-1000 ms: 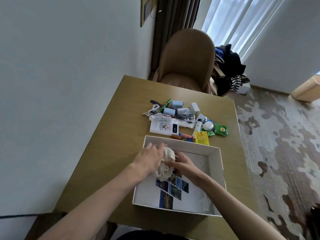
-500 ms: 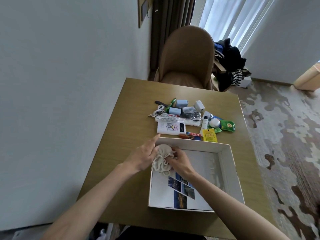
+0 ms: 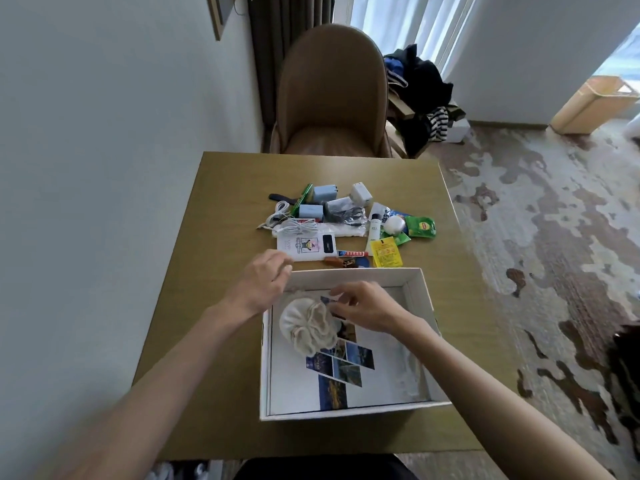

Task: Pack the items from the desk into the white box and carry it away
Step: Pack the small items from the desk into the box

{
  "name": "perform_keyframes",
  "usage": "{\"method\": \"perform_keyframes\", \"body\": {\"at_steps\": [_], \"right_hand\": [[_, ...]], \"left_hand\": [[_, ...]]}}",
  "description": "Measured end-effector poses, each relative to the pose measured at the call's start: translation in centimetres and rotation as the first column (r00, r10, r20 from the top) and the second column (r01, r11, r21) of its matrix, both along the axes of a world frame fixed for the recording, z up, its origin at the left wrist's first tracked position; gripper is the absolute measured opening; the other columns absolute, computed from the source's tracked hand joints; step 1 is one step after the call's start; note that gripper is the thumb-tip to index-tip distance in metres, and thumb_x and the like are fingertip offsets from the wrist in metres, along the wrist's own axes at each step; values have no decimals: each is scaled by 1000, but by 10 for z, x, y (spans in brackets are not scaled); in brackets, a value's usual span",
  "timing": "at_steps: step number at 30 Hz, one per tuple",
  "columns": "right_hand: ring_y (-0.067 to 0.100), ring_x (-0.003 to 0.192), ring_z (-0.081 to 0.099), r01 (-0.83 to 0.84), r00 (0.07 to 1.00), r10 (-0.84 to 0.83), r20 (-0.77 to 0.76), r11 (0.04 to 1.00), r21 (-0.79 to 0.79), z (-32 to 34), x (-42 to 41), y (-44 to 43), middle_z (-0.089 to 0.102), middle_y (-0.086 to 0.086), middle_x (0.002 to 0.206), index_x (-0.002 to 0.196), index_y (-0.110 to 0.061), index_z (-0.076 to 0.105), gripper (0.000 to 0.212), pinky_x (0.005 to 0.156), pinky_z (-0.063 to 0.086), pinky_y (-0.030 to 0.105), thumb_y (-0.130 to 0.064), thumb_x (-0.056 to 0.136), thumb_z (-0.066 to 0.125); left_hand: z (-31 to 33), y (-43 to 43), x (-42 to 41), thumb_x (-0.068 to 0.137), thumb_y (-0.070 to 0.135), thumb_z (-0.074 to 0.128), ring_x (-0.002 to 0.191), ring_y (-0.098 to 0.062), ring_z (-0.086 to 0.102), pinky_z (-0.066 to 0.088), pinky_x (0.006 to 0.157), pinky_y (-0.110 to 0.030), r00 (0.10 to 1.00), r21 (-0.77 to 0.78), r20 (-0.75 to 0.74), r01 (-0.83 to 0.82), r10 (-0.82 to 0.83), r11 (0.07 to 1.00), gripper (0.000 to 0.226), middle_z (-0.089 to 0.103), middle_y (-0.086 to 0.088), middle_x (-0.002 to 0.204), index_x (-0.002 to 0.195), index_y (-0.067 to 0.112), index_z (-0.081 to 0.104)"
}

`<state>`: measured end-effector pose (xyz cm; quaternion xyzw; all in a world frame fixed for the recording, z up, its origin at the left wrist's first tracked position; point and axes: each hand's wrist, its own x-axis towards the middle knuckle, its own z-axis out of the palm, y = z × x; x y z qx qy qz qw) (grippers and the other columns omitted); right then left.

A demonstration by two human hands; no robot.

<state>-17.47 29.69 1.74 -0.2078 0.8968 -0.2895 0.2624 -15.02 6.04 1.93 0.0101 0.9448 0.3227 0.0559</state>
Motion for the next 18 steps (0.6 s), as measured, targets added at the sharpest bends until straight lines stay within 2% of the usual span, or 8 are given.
{"method": "perform_keyframes", "body": {"at_steps": [2,4,6,9,11,13,15,18], "right_hand": [[14,84,67,-140,990,138,31,985,100,-3,4,-7,71,-4,99,109,-23,66,47,76,59,38,-60,79,62],[20,86,64,-211,977,209,32,957,200,-13,12,-20,66,0,102,112,-19,58,57,77,57,40,-64,76,63],[24,95,63,-176,984,170,49,972,157,-23,18,-38,63,5,113,119,-16,53,54,84,56,42,-52,81,67],[24,106,62,-13,995,12,101,1000,11,-25,21,-60,62,7,124,126,-14,52,53,91,54,43,-44,85,68],[24,106,63,12,994,-13,105,1000,15,-24,21,-66,63,6,125,129,-14,52,55,90,54,42,-45,86,66],[23,97,65,-39,999,36,27,994,100,-18,21,-61,65,4,117,125,-17,52,50,84,56,40,-49,88,61],[19,89,63,-48,994,63,-85,985,165,-7,16,-47,66,0,109,122,-20,54,46,78,55,38,-52,89,56],[14,91,64,46,986,-30,-167,994,97,18,4,-16,67,-5,112,121,-25,60,36,79,54,36,-44,90,57]], "left_hand": [[1,6,-1,100,24,42,115,-12,47,38,94,-27,1000,-36,-8,8,-9,999,27,55,0,128,119,17,59],[0,9,3,100,24,41,114,-9,48,37,89,-24,1000,-68,11,25,-25,997,26,56,3,127,119,20,59],[-2,7,9,100,22,40,115,-11,50,39,89,-23,999,-63,36,19,-17,998,29,57,1,128,122,19,58],[-1,-2,16,102,16,37,110,-15,56,45,89,-24,997,14,71,-36,35,999,31,59,-2,126,125,18,57],[-2,-5,19,102,17,36,105,-14,57,43,82,-19,997,39,58,-50,48,998,31,61,-2,121,123,18,58],[-4,-5,19,102,22,36,98,-10,56,40,74,-16,996,45,46,-72,70,996,30,62,0,116,119,20,60],[-3,-1,15,102,27,34,94,-12,56,42,75,-24,992,56,48,-115,113,992,31,63,0,110,112,21,63],[2,10,5,102,32,34,91,-16,59,51,76,-37,993,3,17,-119,119,993,32,65,1,104,107,20,63]]}}
